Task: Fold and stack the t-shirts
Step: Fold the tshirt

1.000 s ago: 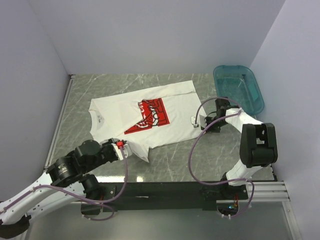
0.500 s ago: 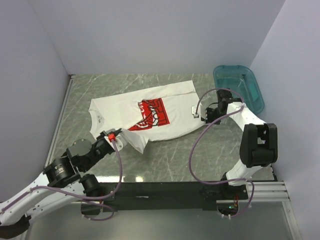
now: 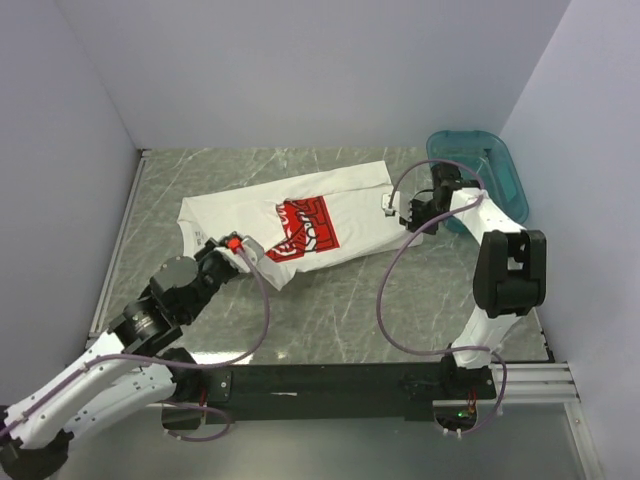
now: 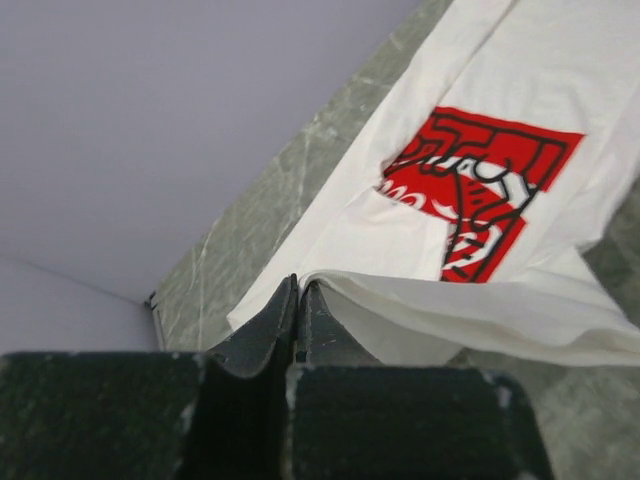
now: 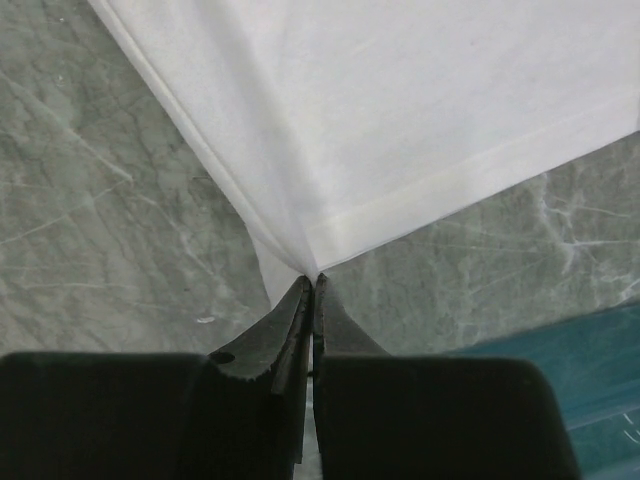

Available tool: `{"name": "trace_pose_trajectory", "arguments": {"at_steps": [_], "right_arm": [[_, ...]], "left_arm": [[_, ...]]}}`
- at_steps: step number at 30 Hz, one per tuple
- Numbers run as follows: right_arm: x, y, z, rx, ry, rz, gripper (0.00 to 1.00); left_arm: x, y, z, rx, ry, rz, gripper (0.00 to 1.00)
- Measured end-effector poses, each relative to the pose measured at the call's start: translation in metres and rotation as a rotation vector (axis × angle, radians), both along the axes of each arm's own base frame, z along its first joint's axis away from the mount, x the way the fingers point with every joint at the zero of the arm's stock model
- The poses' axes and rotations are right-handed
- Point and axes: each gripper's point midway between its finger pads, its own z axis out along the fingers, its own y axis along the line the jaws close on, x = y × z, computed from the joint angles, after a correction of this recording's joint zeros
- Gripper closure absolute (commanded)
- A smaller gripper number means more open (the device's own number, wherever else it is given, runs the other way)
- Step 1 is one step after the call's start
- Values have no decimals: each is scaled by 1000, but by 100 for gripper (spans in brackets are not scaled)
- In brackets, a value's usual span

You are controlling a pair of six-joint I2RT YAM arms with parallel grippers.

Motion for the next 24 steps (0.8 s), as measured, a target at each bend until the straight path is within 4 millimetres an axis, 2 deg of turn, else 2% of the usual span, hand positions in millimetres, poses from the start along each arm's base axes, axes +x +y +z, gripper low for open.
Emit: {"name": "trace_pose_trajectory", "arguments": {"at_steps": [5, 9, 18, 24], "right_arm": [[10, 1, -1, 10, 15, -34, 100], [21, 1, 0, 16, 17, -59, 100], [38, 7, -2, 13, 22, -87, 100], [48, 12, -4, 0, 22, -99, 100]], "left_arm": [[32, 23, -4, -9, 16, 96, 100], [49, 30, -9, -11, 28, 123, 100], [62, 24, -4, -35, 6, 93, 100], [66, 28, -7, -27, 14, 105, 100]]}}
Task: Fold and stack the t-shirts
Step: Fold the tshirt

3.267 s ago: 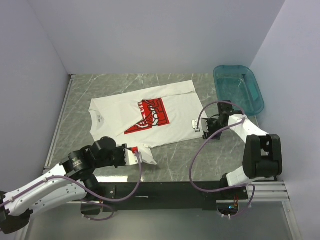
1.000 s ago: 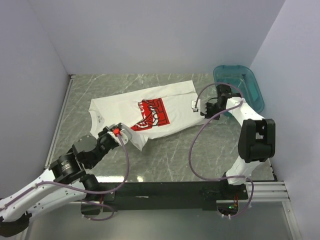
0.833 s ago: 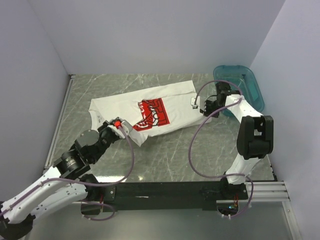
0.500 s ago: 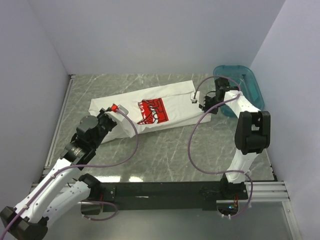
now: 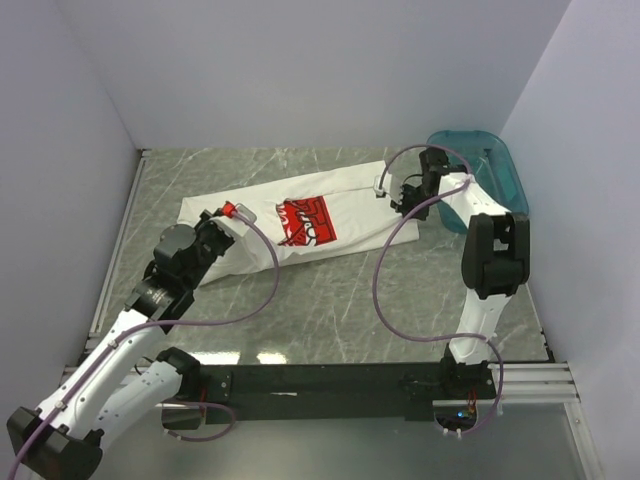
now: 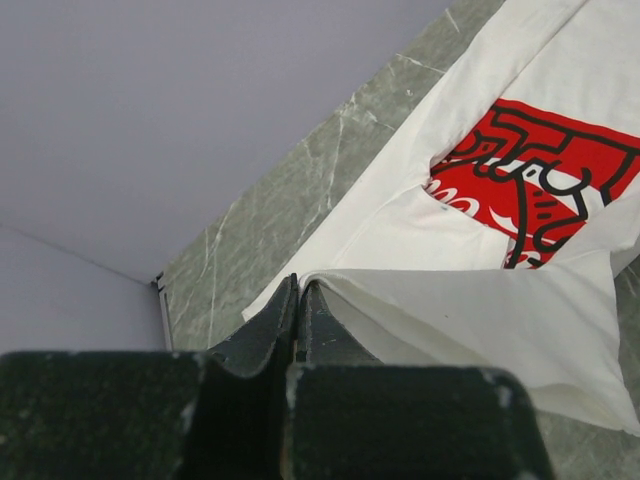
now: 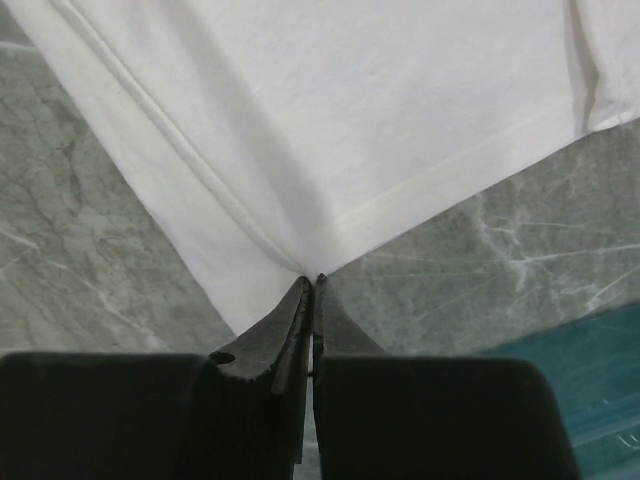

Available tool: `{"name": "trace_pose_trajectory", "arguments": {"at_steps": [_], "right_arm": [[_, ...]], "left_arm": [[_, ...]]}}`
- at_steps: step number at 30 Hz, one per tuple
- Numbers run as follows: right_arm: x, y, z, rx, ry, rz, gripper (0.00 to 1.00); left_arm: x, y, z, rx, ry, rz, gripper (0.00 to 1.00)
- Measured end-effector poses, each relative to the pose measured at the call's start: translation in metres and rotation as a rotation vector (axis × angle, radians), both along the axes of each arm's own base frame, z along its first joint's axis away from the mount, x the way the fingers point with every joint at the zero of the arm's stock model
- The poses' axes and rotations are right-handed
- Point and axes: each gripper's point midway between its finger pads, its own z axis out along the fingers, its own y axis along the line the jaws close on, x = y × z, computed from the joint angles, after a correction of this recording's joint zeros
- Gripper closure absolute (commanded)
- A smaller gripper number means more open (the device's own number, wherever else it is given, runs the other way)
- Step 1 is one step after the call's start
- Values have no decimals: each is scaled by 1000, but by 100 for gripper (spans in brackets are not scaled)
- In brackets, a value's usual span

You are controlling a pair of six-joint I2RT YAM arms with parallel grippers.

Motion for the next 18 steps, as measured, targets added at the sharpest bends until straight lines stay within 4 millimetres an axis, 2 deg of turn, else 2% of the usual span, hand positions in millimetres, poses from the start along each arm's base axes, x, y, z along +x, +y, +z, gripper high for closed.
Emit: {"name": "trace_pose_trajectory", "arguments": {"at_steps": [6, 13, 18], "right_arm": [[12, 0, 0, -11, -7, -20, 100], [13, 0, -7, -23, 13, -43, 100], [23, 4, -3, -30, -4, -60, 100]], "left_arm": [[3, 7, 0, 0, -1, 23, 100], [13, 11, -7, 8, 16, 52, 100], [21, 15, -8, 7, 12, 82, 100]]}}
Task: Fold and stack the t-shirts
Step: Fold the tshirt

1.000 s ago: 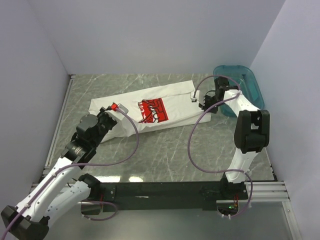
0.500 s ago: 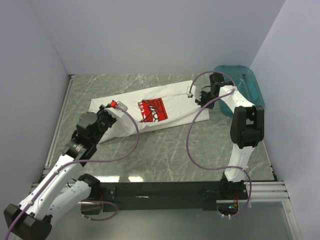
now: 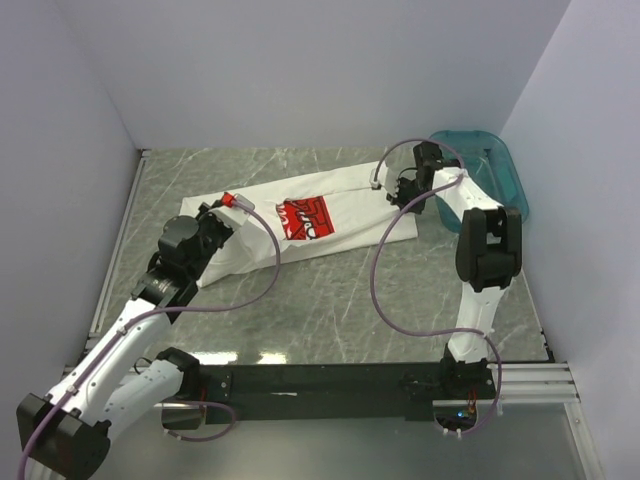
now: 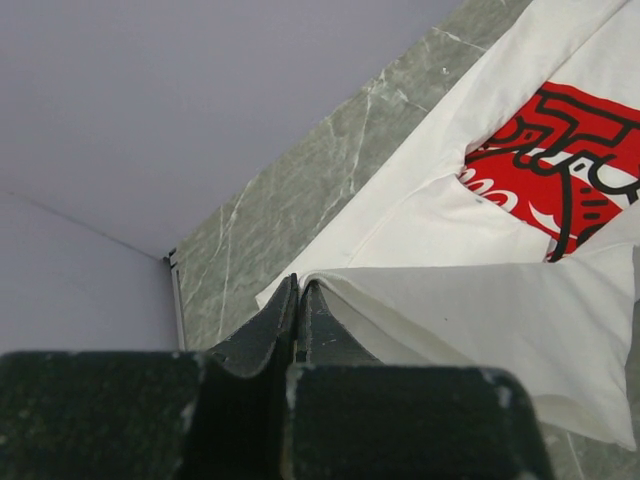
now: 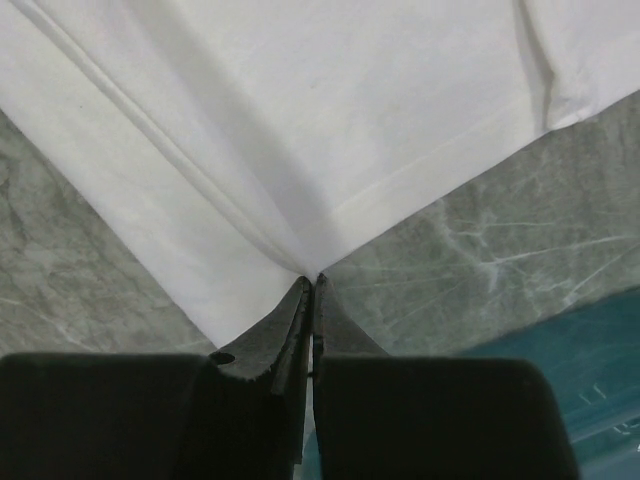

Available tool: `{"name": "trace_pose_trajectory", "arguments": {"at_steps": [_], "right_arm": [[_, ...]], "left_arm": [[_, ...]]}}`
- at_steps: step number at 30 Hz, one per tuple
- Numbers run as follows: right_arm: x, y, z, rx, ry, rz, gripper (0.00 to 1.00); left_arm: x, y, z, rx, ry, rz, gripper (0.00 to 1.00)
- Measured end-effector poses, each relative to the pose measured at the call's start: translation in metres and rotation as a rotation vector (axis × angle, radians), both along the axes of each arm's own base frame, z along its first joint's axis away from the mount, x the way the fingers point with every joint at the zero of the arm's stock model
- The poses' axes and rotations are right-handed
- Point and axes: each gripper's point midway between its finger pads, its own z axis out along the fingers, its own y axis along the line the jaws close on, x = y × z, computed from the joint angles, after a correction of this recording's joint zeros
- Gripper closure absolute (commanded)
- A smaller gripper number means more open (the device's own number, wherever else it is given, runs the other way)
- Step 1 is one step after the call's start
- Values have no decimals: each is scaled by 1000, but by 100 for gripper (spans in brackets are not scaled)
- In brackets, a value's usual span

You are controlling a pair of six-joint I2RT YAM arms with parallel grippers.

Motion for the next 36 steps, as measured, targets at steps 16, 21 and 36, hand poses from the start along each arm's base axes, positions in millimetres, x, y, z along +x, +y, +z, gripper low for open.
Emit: {"name": "trace_pose_trajectory", "arguments": {"at_steps": [16, 21, 36], "right_arm": [[21, 10, -7, -17, -17, -17, 100], [29, 15, -4, -27, -38, -10, 100], [31, 14, -18, -57, -20, -17, 100]], "left_arm": [[18, 13, 1, 0, -8, 68, 100], [19, 16, 2, -3, -17, 79, 99], [33, 22, 1, -1, -10, 121, 100]]}}
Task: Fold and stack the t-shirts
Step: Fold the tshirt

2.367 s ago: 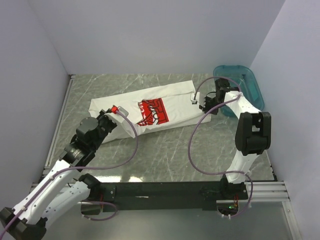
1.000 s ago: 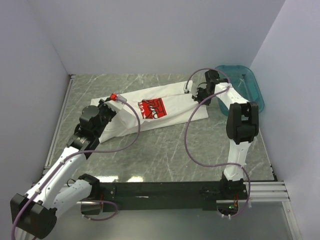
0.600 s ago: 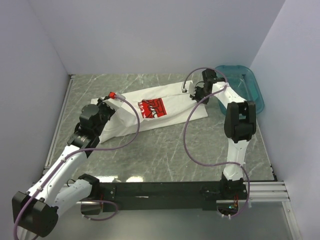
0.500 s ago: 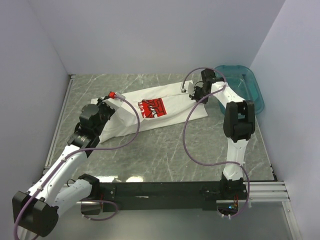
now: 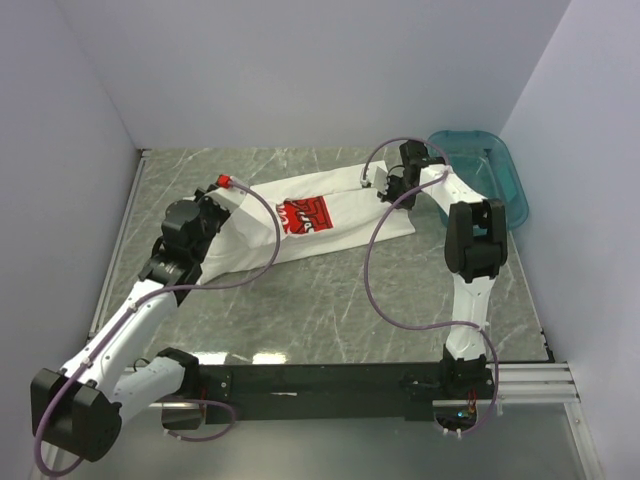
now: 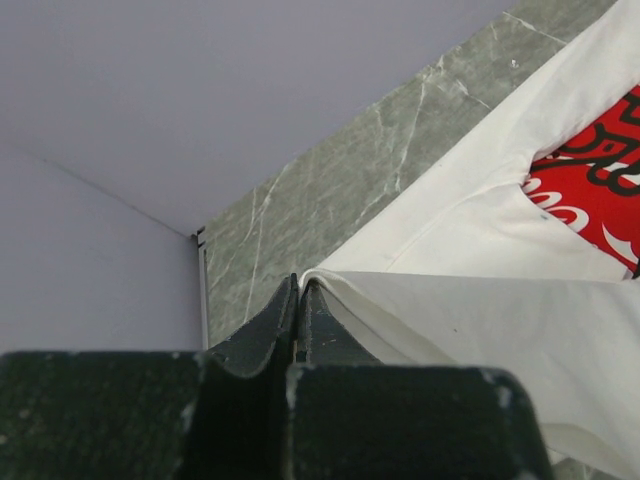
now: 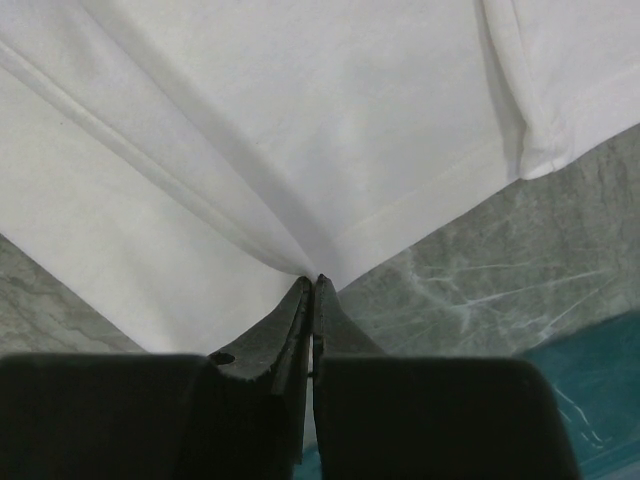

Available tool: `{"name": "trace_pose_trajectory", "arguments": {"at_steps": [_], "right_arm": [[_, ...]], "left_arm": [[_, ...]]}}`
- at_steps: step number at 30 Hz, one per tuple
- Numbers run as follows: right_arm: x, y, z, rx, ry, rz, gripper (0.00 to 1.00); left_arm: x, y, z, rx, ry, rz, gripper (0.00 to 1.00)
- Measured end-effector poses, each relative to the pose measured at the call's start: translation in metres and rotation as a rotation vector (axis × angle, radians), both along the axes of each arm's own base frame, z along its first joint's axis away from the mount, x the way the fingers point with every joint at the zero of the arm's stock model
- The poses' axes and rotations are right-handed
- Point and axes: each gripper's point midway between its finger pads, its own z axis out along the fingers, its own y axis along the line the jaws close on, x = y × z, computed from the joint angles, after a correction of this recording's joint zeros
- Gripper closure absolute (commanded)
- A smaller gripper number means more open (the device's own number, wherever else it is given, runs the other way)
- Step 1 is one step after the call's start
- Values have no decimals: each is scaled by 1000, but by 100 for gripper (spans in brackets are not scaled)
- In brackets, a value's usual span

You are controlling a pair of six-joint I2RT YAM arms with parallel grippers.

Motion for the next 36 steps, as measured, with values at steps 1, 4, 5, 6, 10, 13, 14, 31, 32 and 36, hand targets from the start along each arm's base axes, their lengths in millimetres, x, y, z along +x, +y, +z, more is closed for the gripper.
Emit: {"name": "trace_pose_trajectory", "arguments": {"at_steps": [1, 4, 5, 6, 10, 13, 14, 31, 32, 36], "right_arm": [[0, 0, 0, 0, -1, 0, 100], [1, 0, 0, -2, -1, -3, 100], [1, 0, 0, -1, -2, -5, 100], [2, 0, 0, -1, -3, -6, 100], [5, 0, -1, -1, -8, -13, 100], [5, 0, -1, 1, -9, -16, 100], [5, 0, 0, 1, -9, -18, 100], [15, -1, 8, -2, -38, -36, 100], [16, -1, 9, -2, -41, -37, 100], [21, -1, 9, -1, -48, -41, 100]], "left_arm": [[2, 0, 2, 0, -2, 2, 99], [8, -1, 6, -2, -8, 5, 100], [10, -1, 7, -3, -9, 6, 100], [12, -1, 8, -2, -9, 7, 100], [17, -2, 6, 1, -4, 10, 100], [20, -2, 2, 6, 4, 12, 100], [20, -2, 2, 7, 6, 13, 100], [32, 1, 4, 7, 6, 29, 100], [32, 2, 4, 7, 5, 31, 100], [35, 3, 4, 5, 2, 35, 99]]}}
